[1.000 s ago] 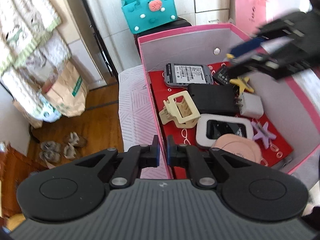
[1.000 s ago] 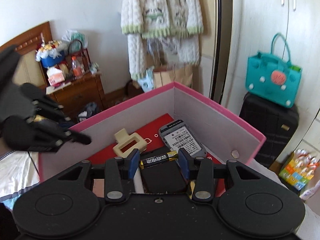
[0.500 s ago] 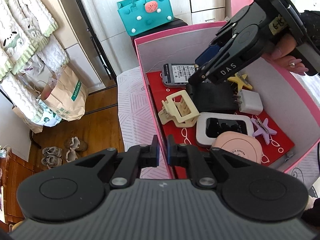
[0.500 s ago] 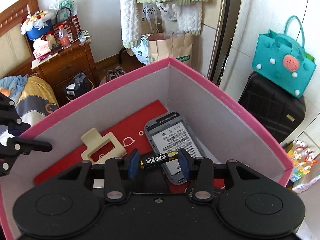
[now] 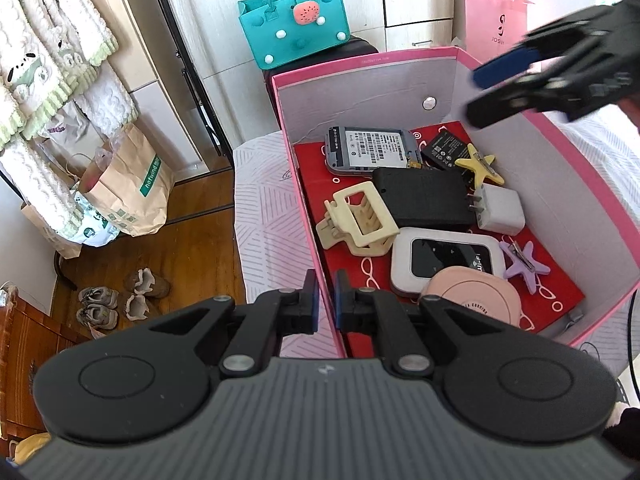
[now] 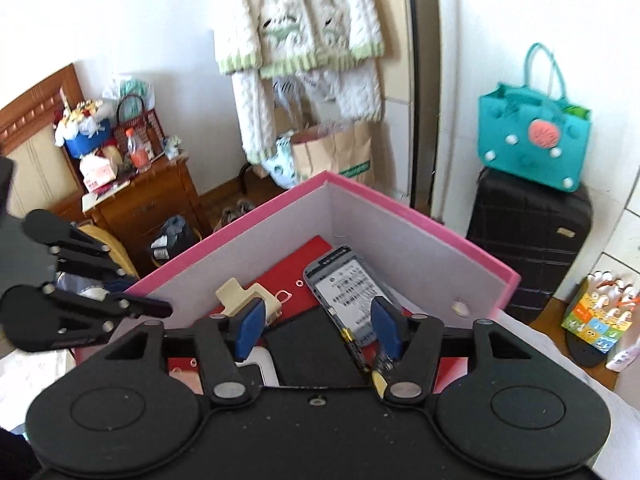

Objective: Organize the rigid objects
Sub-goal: 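Carry the AA battery into the pink box and release it, then grasp the remaining AA battery with the right gripper and lift it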

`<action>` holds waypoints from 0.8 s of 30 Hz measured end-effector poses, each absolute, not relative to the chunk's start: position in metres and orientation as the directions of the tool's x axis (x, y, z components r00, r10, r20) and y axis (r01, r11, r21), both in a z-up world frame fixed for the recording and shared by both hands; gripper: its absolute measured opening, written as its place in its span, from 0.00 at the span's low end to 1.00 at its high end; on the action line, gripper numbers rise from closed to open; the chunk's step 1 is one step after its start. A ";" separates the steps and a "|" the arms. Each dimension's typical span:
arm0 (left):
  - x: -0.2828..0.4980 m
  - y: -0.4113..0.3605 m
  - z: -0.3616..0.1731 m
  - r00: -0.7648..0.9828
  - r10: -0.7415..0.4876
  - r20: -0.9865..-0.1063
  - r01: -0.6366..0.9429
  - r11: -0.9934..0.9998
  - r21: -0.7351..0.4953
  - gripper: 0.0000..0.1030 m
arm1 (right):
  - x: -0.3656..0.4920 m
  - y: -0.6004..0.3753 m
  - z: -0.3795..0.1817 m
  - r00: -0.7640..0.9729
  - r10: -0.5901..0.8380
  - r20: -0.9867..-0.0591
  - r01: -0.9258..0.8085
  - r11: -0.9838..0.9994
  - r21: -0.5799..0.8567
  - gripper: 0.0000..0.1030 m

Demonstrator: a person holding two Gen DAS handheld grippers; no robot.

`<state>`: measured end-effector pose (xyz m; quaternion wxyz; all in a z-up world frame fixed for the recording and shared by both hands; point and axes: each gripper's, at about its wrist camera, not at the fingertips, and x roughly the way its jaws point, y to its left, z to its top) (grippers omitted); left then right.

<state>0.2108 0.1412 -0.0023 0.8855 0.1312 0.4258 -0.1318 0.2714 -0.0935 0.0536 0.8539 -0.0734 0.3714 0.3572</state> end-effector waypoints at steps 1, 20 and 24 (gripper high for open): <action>0.211 0.141 -0.002 0.603 -0.121 -0.789 0.344 0.931 0.120 0.06 | 0.266 -0.099 0.055 0.487 0.546 -0.681 -0.658 0.743 0.126 0.65; 0.216 0.141 -0.003 0.598 -0.105 -0.794 0.302 0.948 0.102 0.06 | 0.206 -0.221 0.011 0.651 0.486 -0.584 -0.464 0.863 0.201 0.72; 0.221 0.138 -0.003 0.595 -0.095 -0.798 0.289 0.952 0.103 0.06 | 0.209 -0.220 -0.013 0.656 0.426 -0.623 -0.451 0.883 0.128 0.72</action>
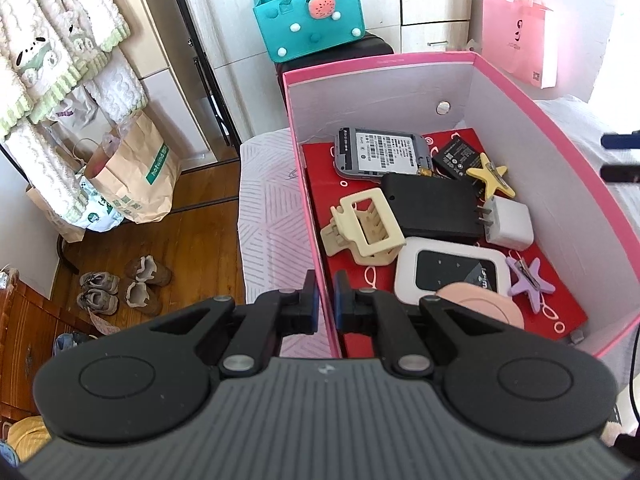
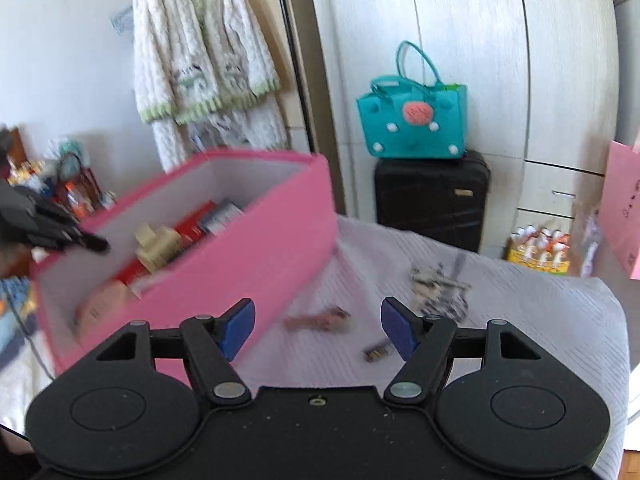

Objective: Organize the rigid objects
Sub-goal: 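Grasp the remaining AA battery with the right gripper and lift it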

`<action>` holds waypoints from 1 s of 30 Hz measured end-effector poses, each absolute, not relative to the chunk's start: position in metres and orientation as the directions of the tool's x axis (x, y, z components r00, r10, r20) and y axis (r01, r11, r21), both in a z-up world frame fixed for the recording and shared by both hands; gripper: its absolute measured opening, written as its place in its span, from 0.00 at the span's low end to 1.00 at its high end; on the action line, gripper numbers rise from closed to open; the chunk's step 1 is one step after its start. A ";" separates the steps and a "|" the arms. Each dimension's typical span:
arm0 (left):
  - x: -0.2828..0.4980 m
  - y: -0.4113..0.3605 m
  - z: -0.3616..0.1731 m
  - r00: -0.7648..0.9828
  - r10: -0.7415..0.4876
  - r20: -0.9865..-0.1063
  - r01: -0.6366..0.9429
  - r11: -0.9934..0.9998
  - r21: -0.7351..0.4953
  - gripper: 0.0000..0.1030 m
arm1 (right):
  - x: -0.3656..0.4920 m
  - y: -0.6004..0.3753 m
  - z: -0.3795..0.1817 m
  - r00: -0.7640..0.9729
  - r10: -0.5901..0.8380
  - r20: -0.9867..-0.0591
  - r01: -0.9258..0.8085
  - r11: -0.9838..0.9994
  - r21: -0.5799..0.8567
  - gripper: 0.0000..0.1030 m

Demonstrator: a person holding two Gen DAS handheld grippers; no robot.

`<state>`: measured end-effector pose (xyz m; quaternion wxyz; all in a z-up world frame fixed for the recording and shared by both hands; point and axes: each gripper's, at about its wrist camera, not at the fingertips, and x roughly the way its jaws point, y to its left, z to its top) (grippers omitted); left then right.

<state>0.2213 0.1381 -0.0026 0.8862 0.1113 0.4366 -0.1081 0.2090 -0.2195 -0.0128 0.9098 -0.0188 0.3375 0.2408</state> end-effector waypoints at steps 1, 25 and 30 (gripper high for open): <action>0.223 0.137 -0.002 0.597 -0.090 -0.797 0.283 0.953 0.105 0.06 | 0.210 -0.219 -0.018 0.656 0.411 -0.633 -0.452 0.886 0.107 0.72; 0.239 0.133 -0.017 0.684 -0.063 -0.727 0.185 0.979 0.088 0.08 | 0.242 -0.221 -0.076 0.670 0.379 -0.638 -0.462 0.886 0.041 0.59; 0.238 0.138 -0.017 0.686 -0.086 -0.722 0.181 0.982 0.056 0.08 | 0.232 -0.212 -0.072 0.670 0.378 -0.639 -0.485 0.874 0.009 0.27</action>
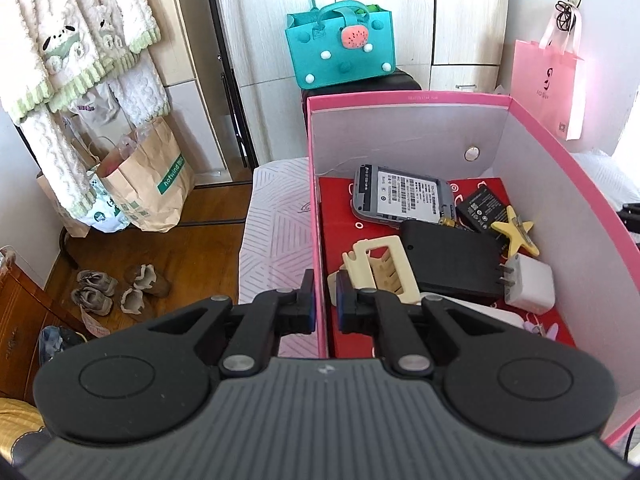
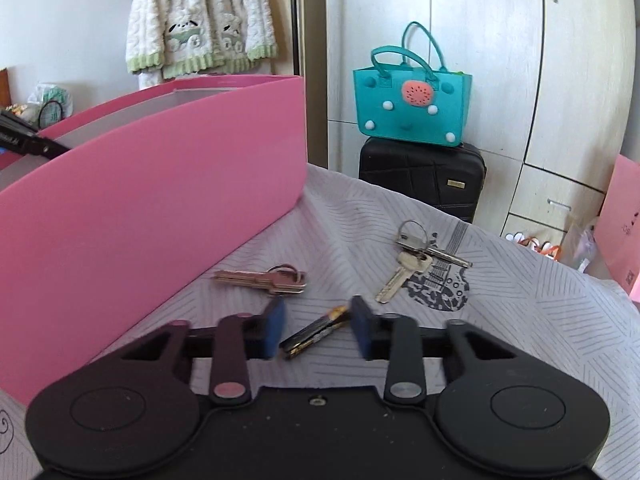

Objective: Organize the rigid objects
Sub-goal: 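Grasp the remaining AA battery with the right gripper and lift it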

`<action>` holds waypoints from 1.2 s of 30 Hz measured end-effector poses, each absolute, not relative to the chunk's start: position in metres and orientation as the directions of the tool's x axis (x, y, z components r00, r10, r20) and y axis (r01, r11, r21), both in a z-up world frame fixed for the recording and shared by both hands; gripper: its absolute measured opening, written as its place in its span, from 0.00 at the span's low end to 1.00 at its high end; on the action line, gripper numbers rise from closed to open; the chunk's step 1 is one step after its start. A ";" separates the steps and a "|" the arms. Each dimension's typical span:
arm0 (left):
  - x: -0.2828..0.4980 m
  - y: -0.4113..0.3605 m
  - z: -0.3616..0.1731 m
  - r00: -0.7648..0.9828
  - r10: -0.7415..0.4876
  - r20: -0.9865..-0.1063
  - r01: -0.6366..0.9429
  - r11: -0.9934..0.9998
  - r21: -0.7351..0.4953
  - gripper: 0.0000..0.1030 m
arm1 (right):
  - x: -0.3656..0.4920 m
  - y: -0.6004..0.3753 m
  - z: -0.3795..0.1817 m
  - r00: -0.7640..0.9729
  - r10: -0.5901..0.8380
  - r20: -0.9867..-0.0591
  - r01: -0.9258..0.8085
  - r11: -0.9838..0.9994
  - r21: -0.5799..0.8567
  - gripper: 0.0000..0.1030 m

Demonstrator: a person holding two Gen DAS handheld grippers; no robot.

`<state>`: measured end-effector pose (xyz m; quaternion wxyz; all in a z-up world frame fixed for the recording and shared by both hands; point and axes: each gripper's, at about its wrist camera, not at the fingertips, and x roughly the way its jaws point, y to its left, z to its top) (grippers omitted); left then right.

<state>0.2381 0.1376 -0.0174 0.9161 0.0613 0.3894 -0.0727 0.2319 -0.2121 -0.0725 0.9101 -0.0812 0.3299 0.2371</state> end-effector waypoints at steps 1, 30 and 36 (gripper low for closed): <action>0.238 0.137 -0.018 0.687 -0.086 -0.722 0.181 0.982 0.056 0.08 | 0.230 -0.210 -0.072 0.673 0.369 -0.641 -0.483 0.876 -0.002 0.21; 0.239 0.137 -0.018 0.691 -0.092 -0.717 0.184 0.982 0.051 0.08 | 0.190 -0.188 -0.006 0.706 0.361 -0.609 -0.433 0.901 0.033 0.11; 0.239 0.138 -0.017 0.692 -0.094 -0.716 0.182 0.982 0.047 0.08 | 0.192 -0.171 0.038 0.677 0.507 -0.533 -0.517 0.844 0.145 0.11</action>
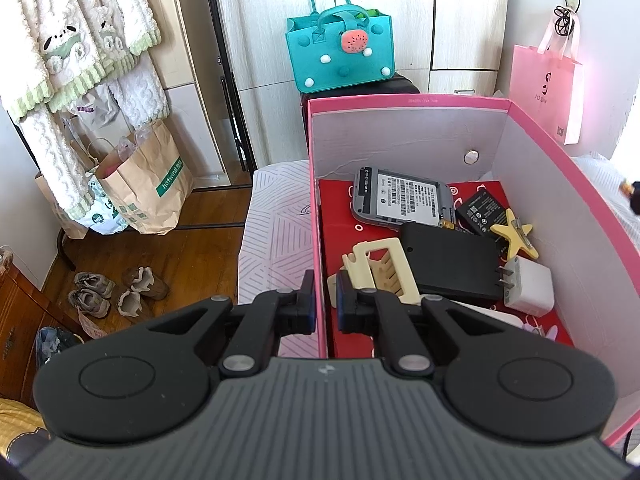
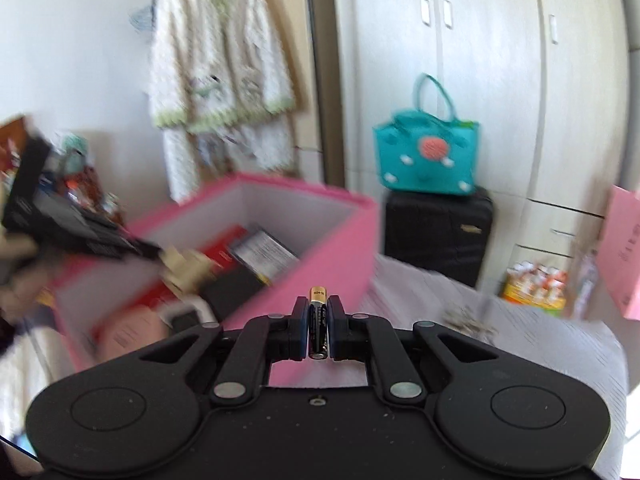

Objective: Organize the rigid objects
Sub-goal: 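Grasp the remaining AA battery with the right gripper and lift it, then carry the AA battery into the pink box and release it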

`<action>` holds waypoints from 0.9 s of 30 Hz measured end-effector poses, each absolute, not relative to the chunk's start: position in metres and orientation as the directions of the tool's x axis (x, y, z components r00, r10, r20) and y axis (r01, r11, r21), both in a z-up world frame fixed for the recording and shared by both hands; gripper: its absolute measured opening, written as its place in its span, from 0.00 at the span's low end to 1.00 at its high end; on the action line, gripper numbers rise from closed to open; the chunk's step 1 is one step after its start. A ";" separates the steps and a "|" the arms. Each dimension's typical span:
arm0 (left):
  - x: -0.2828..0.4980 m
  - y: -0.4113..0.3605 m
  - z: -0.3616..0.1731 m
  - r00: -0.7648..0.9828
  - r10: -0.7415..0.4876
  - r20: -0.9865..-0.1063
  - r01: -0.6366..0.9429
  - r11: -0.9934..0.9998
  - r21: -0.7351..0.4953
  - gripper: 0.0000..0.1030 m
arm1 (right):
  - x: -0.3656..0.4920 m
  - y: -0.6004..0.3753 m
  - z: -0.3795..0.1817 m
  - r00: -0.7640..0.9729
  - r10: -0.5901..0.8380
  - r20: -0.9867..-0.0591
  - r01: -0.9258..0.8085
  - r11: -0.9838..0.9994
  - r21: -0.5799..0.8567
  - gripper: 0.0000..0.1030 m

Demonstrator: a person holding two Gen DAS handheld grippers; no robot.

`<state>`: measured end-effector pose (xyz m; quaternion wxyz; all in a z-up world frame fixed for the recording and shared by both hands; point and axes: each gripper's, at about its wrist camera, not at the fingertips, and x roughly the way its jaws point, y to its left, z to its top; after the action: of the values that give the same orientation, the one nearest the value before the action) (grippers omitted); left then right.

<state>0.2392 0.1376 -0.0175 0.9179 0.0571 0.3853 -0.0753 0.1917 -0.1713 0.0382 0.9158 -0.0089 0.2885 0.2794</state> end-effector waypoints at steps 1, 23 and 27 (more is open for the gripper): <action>0.240 0.138 -0.017 0.692 -0.095 -0.716 0.182 0.982 0.045 0.08 | 0.194 -0.167 0.042 0.657 0.539 -0.527 -0.538 0.825 0.173 0.11; 0.239 0.138 -0.018 0.693 -0.097 -0.714 0.181 0.982 0.043 0.08 | 0.218 -0.094 0.030 0.486 0.613 -0.623 -0.650 0.730 0.210 0.17; 0.239 0.138 -0.018 0.693 -0.098 -0.714 0.180 0.983 0.040 0.08 | 0.211 -0.116 0.041 0.533 0.600 -0.596 -0.622 0.756 0.204 0.17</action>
<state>0.2392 0.1382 -0.0181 0.9185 0.0532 0.3846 -0.0755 0.2114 -0.1159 0.0410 0.8754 -0.0166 0.3340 0.3490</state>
